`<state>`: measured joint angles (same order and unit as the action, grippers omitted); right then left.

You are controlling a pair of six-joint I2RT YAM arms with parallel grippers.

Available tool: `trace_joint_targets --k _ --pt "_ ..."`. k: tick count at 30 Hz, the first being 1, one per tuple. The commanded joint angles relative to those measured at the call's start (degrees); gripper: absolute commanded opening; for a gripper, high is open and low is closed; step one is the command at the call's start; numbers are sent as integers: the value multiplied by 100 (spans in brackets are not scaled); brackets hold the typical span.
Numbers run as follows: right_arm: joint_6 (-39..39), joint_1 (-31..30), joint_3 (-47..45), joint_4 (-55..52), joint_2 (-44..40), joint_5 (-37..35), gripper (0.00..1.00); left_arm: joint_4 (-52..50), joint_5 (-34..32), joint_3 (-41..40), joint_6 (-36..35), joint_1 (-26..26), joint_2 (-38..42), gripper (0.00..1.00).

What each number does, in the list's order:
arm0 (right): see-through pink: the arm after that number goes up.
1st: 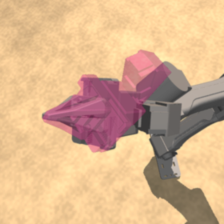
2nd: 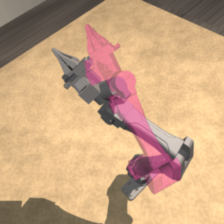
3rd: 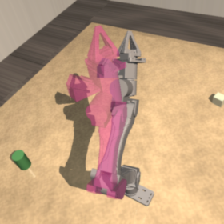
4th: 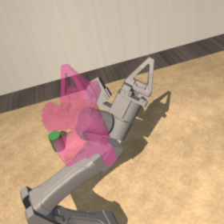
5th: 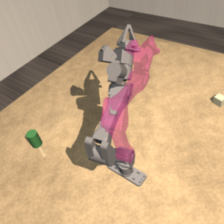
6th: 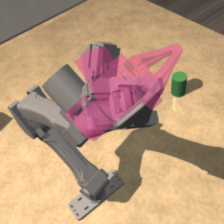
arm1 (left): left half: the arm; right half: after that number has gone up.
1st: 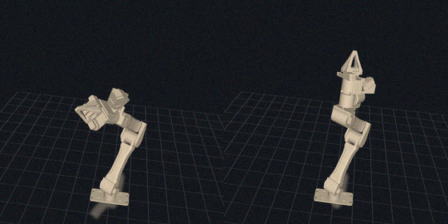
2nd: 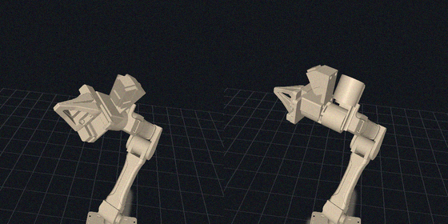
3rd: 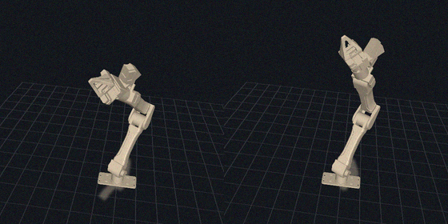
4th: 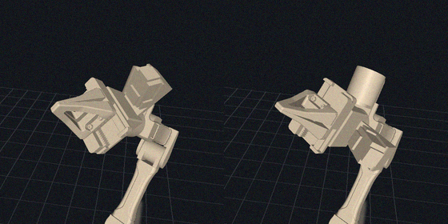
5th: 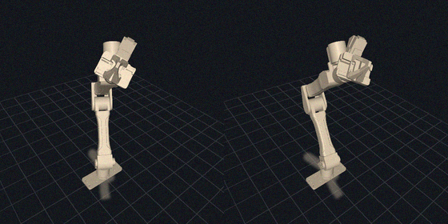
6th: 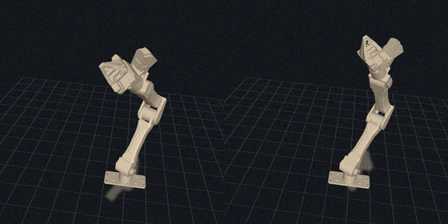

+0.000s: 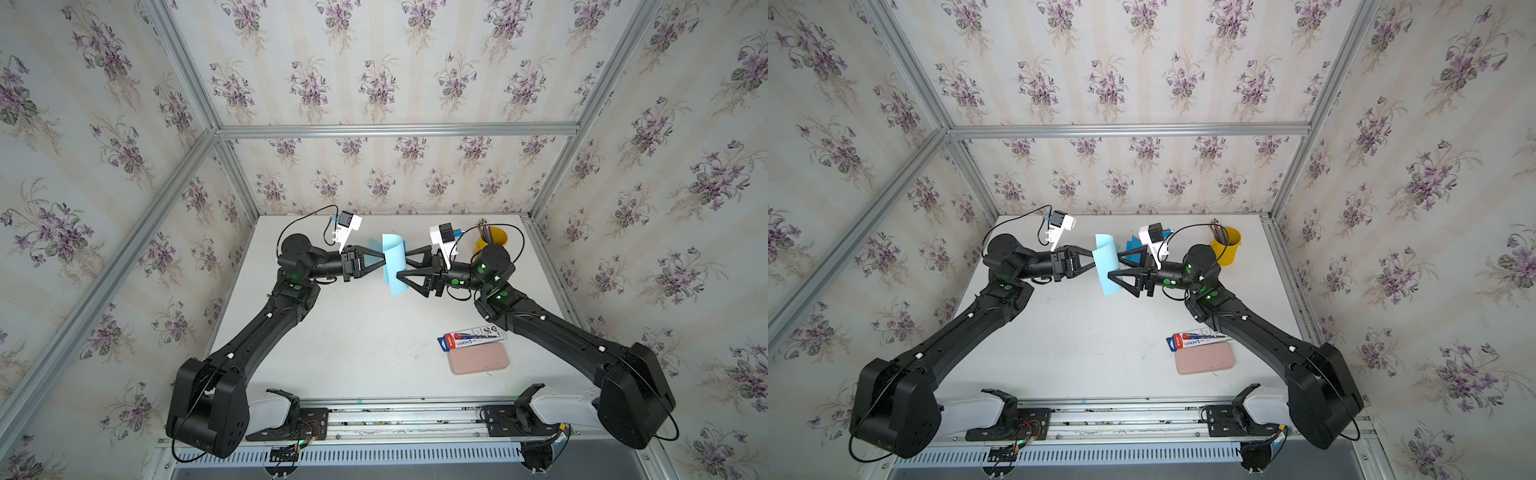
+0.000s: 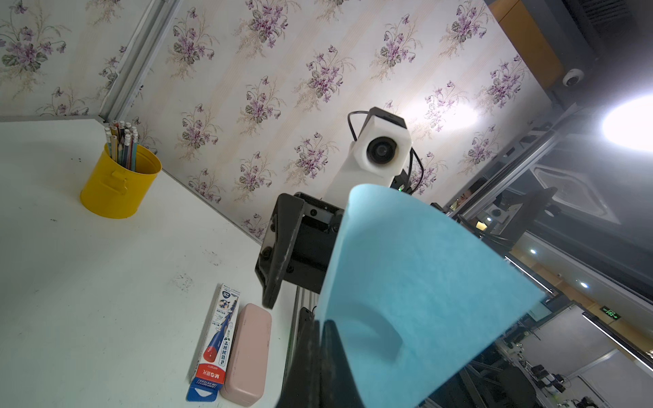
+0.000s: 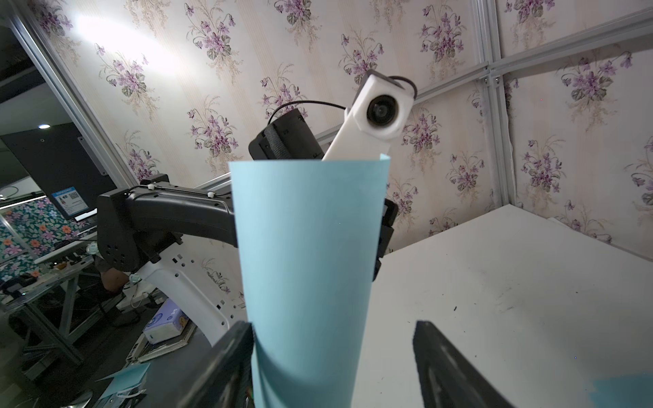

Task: Fold the square paper along the opposite sides
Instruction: Fold the paper.

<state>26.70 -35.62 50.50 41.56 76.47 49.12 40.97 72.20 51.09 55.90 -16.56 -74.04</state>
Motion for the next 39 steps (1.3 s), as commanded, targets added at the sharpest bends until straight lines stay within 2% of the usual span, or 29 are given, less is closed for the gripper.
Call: trace_joint_targets --k 1,10,15,22,39 --pt "424 -7 90 604 130 200 71 319 109 -45 1 -19 89 7" --pt "700 -7 179 754 158 366 55 547 135 -186 37 -15 214 13" --pt "714 -7 171 774 183 469 48 1231 86 -232 526 -21 126 16" --pt "739 -7 249 754 305 650 43 1979 125 -158 1138 -23 -66 18" --pt "832 57 399 721 418 607 31 2609 101 -241 1631 -128 -278 20"
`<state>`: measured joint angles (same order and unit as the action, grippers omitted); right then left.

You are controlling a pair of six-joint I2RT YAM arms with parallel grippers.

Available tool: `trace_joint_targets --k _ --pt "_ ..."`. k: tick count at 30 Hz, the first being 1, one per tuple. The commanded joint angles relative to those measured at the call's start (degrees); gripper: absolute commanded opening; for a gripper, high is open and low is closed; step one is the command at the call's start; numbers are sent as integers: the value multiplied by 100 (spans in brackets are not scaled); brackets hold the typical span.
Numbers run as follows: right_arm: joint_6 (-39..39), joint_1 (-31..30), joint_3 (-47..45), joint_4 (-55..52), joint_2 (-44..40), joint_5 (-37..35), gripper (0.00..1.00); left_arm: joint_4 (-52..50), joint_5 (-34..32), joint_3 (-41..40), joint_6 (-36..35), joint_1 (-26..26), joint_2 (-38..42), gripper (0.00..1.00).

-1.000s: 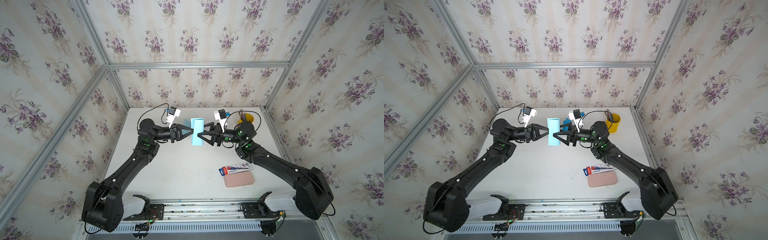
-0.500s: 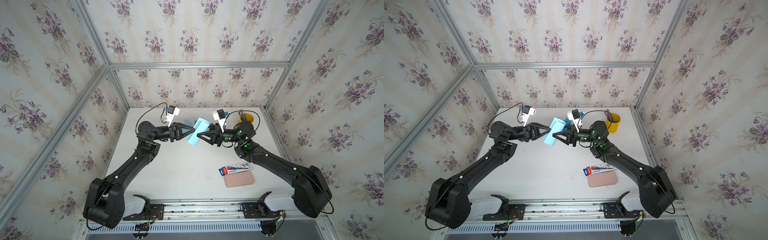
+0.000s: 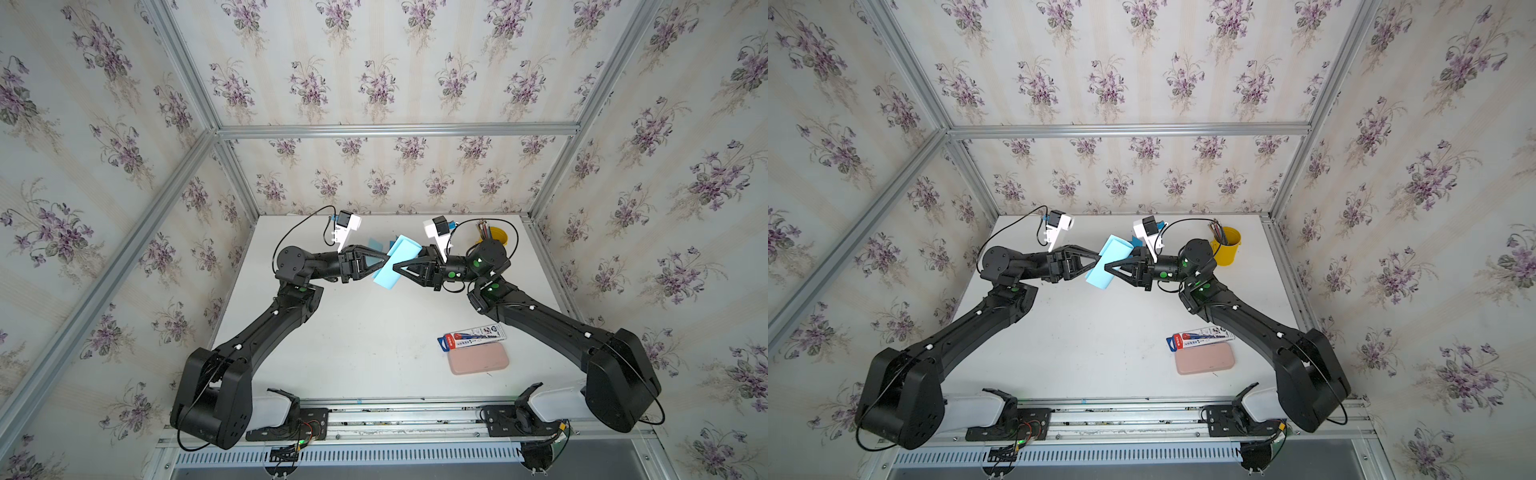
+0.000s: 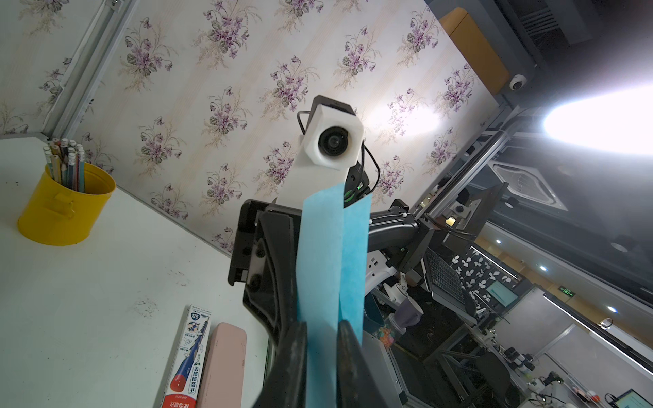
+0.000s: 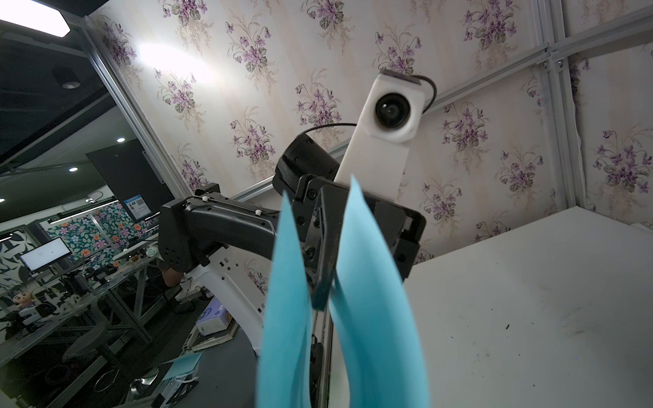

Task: Fold the square paper along the opposite sides
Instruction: Fold the paper.

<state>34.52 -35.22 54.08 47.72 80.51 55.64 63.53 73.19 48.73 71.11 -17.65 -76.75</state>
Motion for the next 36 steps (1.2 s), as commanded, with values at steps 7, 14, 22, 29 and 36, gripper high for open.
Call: trace_joint_targets --k 7,14,22,29,36 --pt "55 46 46 45 16 -48 25 561 -41 -75 230 -54 -6 23" --pt "37 43 82 -5 26 -44 23 667 -41 -129 289 -90 -24 25" --pt "3 42 93 -81 40 -31 21 429 28 -52 263 -90 -11 27" --pt "-60 35 91 -175 16 -35 21 -352 62 70 -244 -90 169 29" --pt "-77 29 111 -210 -5 4 20 -496 27 56 -338 -125 178 28"
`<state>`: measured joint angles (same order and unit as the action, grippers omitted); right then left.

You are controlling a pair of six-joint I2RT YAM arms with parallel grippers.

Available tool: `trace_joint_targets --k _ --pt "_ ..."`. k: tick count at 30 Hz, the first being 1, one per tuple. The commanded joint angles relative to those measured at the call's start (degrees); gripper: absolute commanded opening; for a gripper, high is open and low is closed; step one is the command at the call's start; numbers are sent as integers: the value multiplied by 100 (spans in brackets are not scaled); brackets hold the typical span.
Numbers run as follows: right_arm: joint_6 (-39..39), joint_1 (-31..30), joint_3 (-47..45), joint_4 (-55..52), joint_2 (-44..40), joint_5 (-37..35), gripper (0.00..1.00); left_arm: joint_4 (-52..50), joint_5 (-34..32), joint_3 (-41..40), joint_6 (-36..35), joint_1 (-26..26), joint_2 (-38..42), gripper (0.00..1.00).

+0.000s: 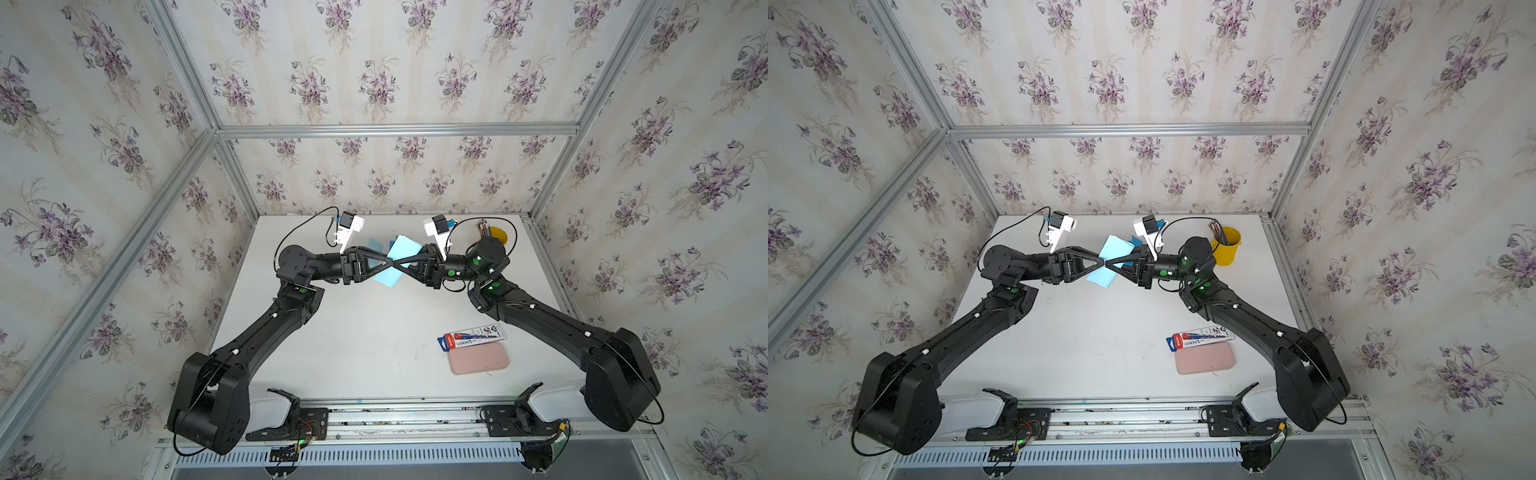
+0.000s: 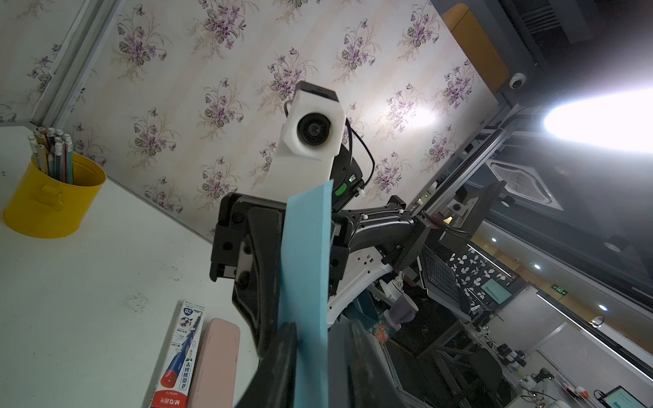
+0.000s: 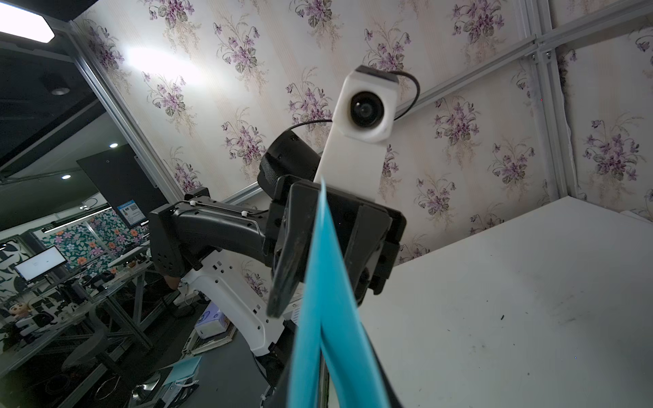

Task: Fold the square paper along the opposite sides
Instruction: Fold the paper.

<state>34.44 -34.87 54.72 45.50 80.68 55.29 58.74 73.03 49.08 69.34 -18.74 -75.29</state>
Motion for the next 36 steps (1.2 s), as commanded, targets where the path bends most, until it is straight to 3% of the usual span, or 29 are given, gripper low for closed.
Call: trace_joint_targets --k 1,10,18,27,29,32,36 --pt "-75 -15 48 13 -18 52 19 -56 44 16 -190 -31 32 27" --pt "-139 -28 44 -109 -35 79 18 -243 50 47 -328 -77 49 23" --pt "-200 -28 13 -192 -79 105 18 -673 16 46 -572 -86 138 1" --pt "-243 -22 -27 -258 -214 92 25 -1989 -408 68 -1474 -86 469 0" --pt "-310 15 -62 -368 -298 38 29 -2656 -637 127 -1835 -77 539 0" --pt "-666 202 -284 -864 -633 -382 34 -4813 -1124 398 -3028 -64 594 0" --pt "-1521 279 -827 -1859 -1265 -1626 37 -7101 -1790 645 -4393 -67 394 0"
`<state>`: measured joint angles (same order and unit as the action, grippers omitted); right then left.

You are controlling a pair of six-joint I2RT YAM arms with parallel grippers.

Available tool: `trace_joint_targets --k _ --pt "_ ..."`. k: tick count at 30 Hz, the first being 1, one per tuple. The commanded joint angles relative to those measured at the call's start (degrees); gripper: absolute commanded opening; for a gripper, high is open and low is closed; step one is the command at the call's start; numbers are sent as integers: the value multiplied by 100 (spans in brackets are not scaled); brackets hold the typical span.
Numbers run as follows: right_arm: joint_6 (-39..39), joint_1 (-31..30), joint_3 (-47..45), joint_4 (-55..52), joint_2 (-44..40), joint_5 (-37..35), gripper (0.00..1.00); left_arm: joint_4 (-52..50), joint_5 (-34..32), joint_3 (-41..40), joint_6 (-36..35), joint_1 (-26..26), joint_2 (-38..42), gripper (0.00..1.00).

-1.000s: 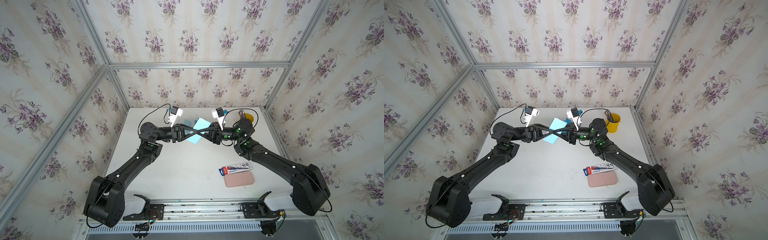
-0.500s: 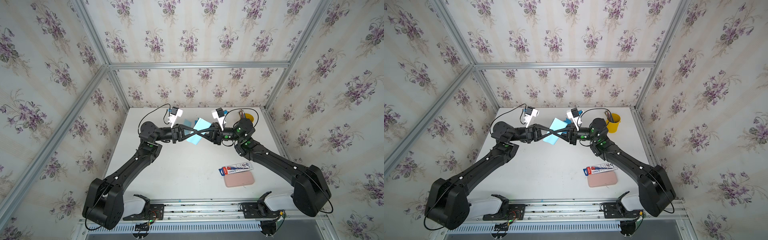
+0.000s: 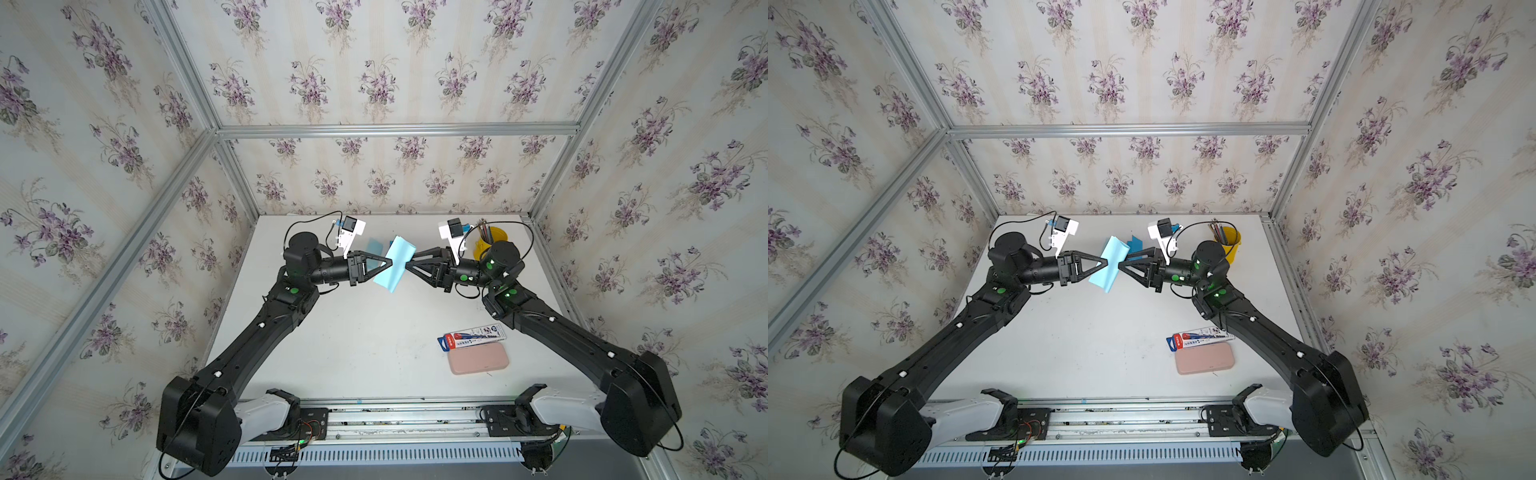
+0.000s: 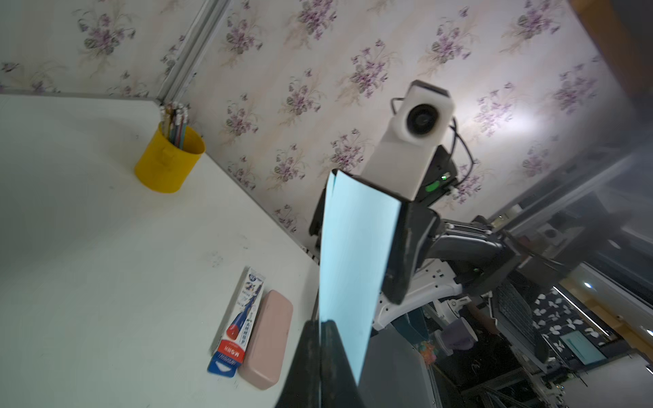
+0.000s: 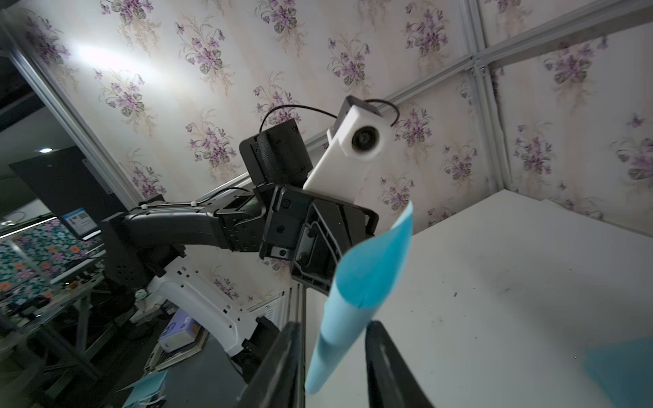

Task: Fold the square paper along the opposite sides
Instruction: Fold the paper, then smooth out the paper at the center of the board.

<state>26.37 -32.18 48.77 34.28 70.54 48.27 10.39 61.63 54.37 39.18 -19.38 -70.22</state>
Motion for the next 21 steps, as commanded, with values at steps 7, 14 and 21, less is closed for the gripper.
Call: trace_joint_targets --k 7,14,21 --pt "-1438 -518 -943 -1289 -411 -2345 30 -4170 -1607 285 -2489 -16 -821 0" --pt "-2118 -1380 -1604 -829 -181 -3942 14 -5170 -2227 759 -3101 -36 -2122 0" --pt "-2608 -2132 -2100 495 465 -4900 5 -5601 -2829 1274 -3393 -40 -2929 0"
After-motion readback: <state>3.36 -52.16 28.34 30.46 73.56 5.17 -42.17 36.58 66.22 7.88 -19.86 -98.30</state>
